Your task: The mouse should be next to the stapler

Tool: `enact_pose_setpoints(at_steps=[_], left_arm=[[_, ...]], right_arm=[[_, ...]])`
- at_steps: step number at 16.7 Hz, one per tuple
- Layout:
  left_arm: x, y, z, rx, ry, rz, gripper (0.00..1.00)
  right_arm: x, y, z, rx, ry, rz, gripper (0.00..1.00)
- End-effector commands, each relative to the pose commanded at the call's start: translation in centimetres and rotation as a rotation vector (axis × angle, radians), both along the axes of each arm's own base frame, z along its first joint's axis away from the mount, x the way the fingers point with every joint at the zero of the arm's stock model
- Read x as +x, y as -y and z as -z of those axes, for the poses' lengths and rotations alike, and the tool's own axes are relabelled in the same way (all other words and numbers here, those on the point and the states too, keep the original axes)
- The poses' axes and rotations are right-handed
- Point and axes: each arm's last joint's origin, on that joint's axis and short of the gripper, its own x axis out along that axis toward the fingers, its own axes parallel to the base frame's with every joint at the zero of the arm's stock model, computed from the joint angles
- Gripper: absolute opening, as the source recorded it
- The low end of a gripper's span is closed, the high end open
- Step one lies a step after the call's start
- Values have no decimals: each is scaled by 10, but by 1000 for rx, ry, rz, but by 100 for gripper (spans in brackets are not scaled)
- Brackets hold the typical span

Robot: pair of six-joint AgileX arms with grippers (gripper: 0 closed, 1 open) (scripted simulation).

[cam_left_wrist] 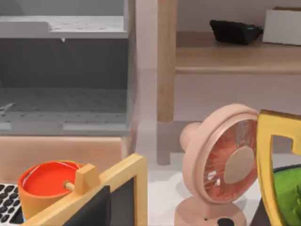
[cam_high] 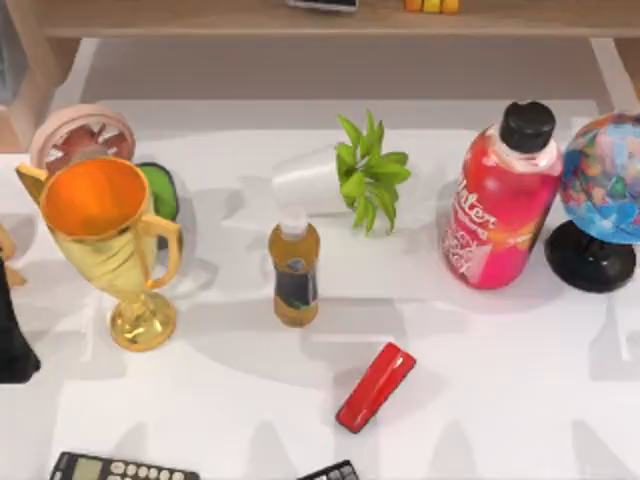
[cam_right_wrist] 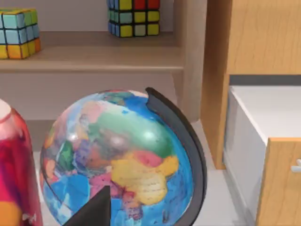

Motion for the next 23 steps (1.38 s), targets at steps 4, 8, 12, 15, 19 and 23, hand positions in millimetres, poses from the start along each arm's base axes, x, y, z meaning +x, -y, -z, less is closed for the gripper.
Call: enact_pose_setpoints(at_steps=[4,8,12,15,19,23], left_arm=[[0,0,0,0,0,0,100],[0,0,0,0,0,0,100],[0,0,0,0,0,0,100],[0,0,0,0,0,0,100],[0,0,0,0,0,0,100],[0,0,0,0,0,0,100]], right_arm=[[0,0,-6,-6,-14,4,100],[4,4,-41,-46,-106,27,100],[25,10,-98,-108,-271,58,100],[60,21,-143,-158,-429,76,100],[134,46,-184,-214,-666,74,100],[222,83,-184,-245,-911,35,100]])
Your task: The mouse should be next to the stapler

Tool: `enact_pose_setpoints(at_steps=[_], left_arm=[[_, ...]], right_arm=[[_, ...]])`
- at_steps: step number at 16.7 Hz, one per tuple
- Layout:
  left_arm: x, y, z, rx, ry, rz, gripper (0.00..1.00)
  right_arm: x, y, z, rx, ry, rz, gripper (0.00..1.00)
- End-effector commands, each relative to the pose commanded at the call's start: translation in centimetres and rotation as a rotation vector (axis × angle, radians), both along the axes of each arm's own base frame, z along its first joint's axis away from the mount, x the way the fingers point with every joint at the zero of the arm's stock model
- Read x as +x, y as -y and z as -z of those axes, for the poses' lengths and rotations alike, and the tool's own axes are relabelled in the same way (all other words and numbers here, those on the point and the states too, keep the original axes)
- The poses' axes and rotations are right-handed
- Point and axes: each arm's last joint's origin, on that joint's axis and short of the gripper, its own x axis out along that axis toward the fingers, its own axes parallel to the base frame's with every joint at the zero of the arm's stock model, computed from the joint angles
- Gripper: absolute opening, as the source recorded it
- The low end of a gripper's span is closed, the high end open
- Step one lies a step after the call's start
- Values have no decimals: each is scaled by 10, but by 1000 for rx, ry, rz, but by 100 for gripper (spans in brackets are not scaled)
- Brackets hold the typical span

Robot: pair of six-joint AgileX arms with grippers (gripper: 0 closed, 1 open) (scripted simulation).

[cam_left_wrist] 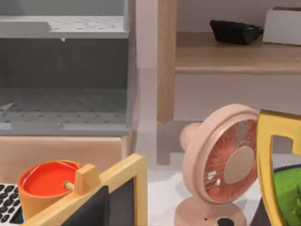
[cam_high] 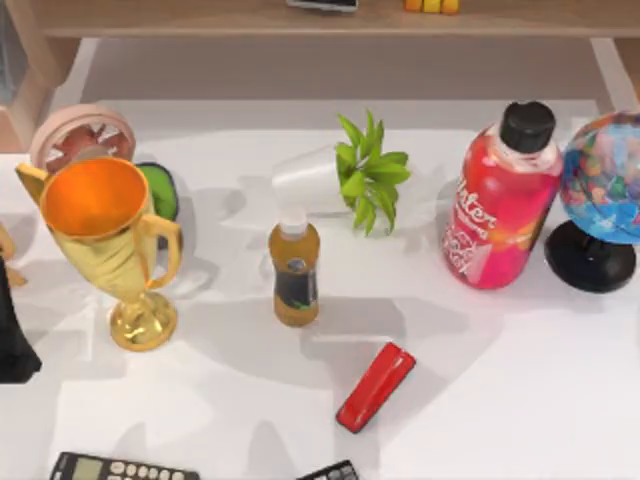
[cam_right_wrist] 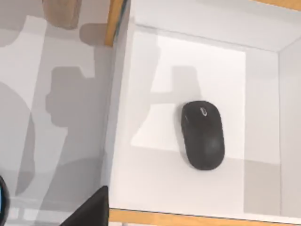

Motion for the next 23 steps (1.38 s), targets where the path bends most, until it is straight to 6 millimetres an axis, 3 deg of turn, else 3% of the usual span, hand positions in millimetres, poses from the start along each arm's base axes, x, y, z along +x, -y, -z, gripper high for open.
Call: enact_pose_setpoints(at_steps=[2,5,9,12,14,23], left_arm=[[0,0,0,0,0,0,100],[0,0,0,0,0,0,100],[0,0,0,0,0,0,100],[0,0,0,0,0,0,100],[0,0,0,0,0,0,100],[0,0,0,0,0,0,100]], right_arm=[[41,21,16,7,-118,-15,100],[91,53,55,33,-280,-40,100],[132,84,118,82,-454,-75,100],[146,95,156,112,-538,-98,100],[151,98,171,124,-567,-109,100],[153,96,178,126,-574,-114,100]])
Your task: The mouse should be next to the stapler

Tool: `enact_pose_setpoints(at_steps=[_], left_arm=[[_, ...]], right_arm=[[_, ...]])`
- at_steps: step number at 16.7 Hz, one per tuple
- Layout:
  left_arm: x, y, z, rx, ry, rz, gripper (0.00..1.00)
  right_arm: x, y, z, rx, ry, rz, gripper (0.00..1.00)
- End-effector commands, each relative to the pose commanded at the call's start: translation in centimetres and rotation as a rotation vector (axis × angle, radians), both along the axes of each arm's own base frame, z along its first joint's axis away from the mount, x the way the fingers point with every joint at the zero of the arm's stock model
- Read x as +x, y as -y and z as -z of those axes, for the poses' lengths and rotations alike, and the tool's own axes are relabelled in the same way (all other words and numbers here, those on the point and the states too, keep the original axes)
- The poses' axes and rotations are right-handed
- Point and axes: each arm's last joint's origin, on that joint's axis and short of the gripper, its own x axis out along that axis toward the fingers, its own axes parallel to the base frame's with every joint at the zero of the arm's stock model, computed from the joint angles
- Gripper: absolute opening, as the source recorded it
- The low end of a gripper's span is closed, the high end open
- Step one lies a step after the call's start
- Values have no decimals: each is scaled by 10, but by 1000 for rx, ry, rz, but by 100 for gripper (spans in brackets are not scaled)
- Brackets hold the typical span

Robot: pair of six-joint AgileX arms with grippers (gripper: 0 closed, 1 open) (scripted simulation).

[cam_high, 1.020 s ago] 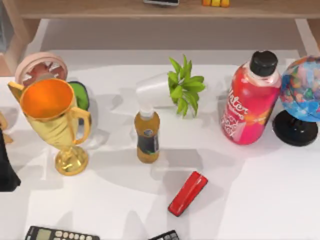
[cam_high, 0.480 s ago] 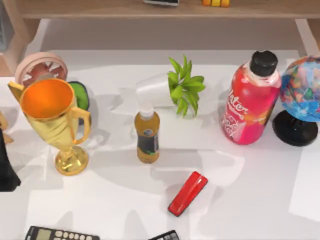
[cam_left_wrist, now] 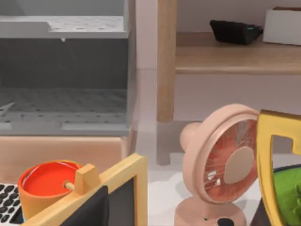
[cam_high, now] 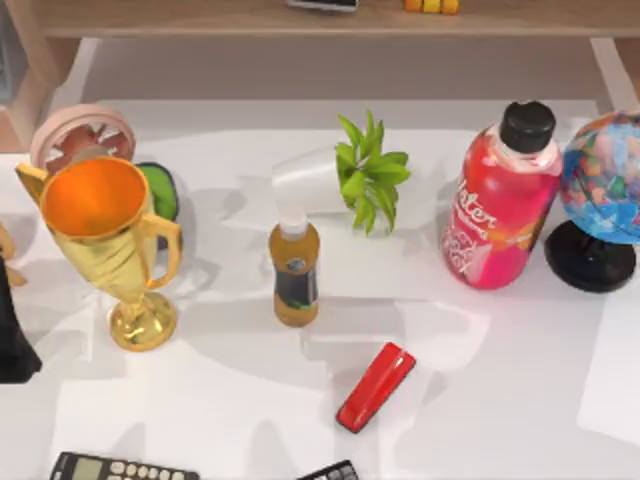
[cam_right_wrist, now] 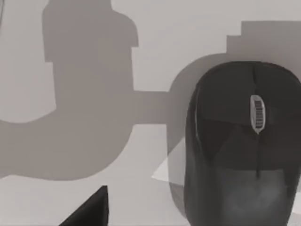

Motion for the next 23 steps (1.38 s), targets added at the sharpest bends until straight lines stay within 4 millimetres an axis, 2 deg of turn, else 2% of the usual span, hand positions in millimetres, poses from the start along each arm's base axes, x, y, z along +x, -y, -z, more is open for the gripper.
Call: enact_pose_setpoints(at_steps=[8,12,23], left_arm=[[0,0,0,0,0,0,100],[0,0,0,0,0,0,100],[0,0,0,0,0,0,100]], right_arm=[[2,1,25,-2,2,2,100],[2,1,27,-1,1,2,100],[2,1,27,-1,1,2,17]])
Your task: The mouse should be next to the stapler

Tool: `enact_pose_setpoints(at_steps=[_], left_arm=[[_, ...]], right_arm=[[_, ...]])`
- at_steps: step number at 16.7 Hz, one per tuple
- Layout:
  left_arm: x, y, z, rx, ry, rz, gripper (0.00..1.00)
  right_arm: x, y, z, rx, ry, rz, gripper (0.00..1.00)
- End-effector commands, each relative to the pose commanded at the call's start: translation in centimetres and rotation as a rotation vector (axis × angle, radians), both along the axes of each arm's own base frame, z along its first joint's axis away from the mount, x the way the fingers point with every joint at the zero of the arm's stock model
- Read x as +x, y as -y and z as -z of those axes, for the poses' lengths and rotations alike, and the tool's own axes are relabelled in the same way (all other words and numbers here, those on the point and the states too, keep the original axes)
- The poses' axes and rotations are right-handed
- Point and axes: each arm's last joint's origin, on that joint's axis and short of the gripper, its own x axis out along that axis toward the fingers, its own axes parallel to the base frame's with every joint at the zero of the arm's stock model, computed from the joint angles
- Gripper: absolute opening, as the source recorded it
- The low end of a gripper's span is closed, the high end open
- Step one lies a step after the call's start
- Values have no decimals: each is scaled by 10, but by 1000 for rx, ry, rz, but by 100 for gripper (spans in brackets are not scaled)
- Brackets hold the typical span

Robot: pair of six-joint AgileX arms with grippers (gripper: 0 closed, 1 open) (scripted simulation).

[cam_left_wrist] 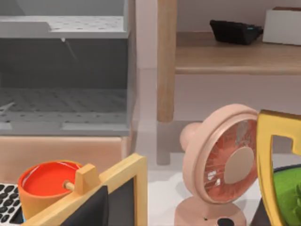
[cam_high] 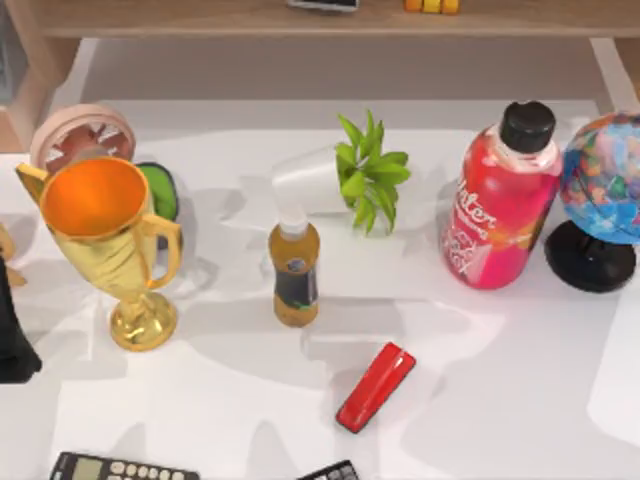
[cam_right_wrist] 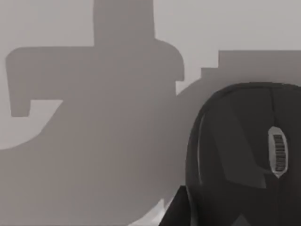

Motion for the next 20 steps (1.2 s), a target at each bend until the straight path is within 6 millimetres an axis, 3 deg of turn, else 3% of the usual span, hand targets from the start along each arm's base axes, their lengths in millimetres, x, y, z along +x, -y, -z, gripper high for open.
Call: enact_pose_setpoints(at_steps=[2,3,13,17,20], left_arm=[[0,0,0,0,0,0,100],[0,0,0,0,0,0,100],[0,0,0,0,0,0,100],[0,0,0,0,0,0,100],[0,0,0,0,0,0,100]], right_arm=[[0,0,0,0,0,0,2],[0,0,0,0,0,0,0],[-1,0,-5,-3,6,4,0],[-12,-4,-52,-41,60,52,0],[-25,-25,-103,-74,136,103,0]])
